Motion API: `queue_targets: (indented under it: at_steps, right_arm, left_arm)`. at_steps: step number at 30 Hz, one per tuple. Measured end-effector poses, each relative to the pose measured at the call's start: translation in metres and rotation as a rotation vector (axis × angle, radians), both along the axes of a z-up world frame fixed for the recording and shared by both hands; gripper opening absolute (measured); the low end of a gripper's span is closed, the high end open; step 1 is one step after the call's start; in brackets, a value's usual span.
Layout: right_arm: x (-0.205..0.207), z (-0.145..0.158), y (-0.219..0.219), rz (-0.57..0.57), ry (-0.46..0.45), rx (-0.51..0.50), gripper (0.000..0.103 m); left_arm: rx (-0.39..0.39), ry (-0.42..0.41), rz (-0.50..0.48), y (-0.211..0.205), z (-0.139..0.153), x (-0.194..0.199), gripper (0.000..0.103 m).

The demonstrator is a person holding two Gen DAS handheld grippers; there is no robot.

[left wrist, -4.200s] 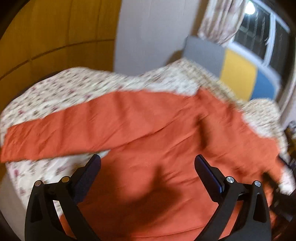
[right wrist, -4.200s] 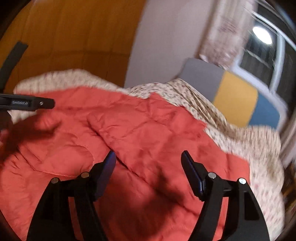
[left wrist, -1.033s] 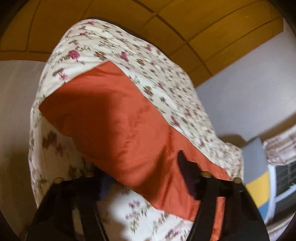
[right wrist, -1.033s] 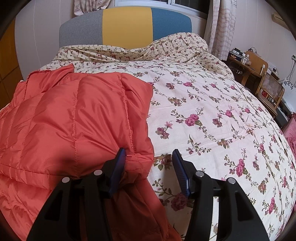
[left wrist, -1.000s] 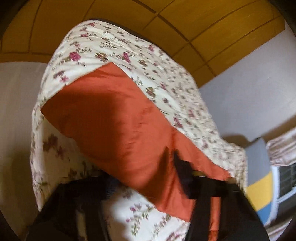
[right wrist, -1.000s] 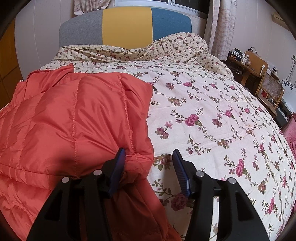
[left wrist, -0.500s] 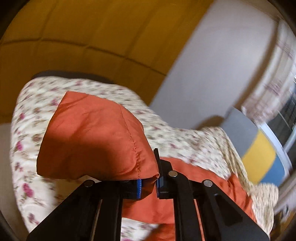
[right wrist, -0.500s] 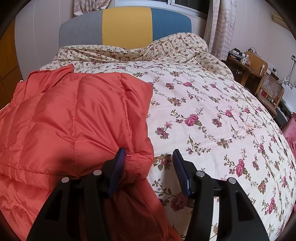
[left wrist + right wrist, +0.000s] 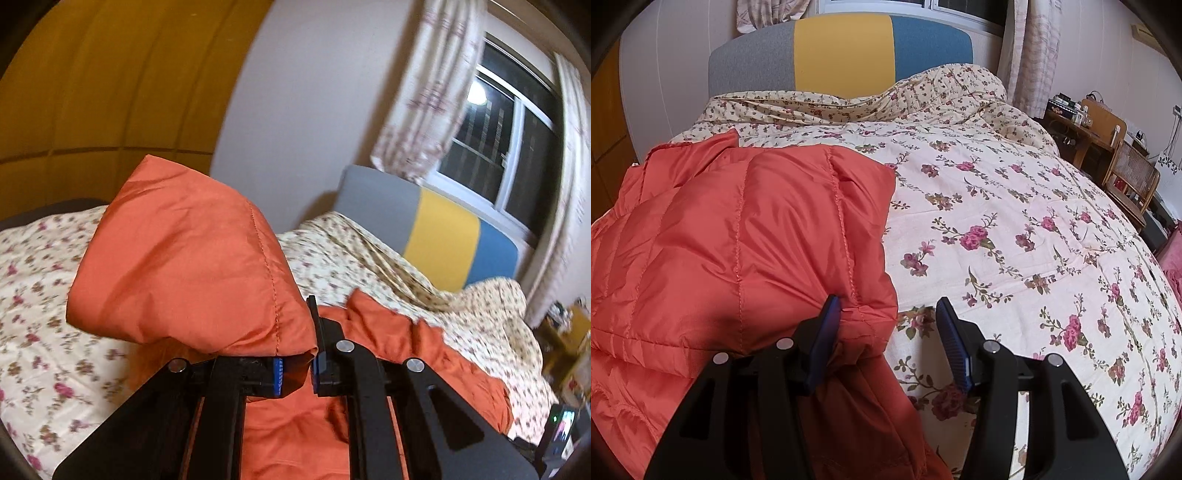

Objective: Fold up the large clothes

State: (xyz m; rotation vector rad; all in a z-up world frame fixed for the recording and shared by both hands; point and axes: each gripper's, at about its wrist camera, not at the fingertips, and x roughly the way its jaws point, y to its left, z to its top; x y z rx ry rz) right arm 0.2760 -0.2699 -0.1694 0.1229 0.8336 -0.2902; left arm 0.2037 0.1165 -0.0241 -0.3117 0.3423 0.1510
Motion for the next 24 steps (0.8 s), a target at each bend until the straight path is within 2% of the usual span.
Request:
queue_targets:
  at_steps: [8,12,17,24]
  right_arm:
    - [-0.001,0.000,-0.002,-0.003,-0.004,0.014,0.054]
    - [-0.001,0.000,-0.002,-0.003,-0.006,0.020,0.054]
    - [-0.001,0.000,-0.003,-0.003,-0.008,0.025,0.054]
    - [-0.002,-0.001,-0.003,-0.003,-0.008,0.025,0.054]
  left_arm:
    - [0.146,0.046,-0.165,-0.074,-0.010,0.020,0.011]
    - [0.249,0.121,-0.264,-0.110,-0.030,0.032,0.011]
    - [0.428,0.197,-0.336,-0.148,-0.061,0.047,0.011]
    - [0.640,0.309,-0.424,-0.181,-0.103,0.057,0.011]
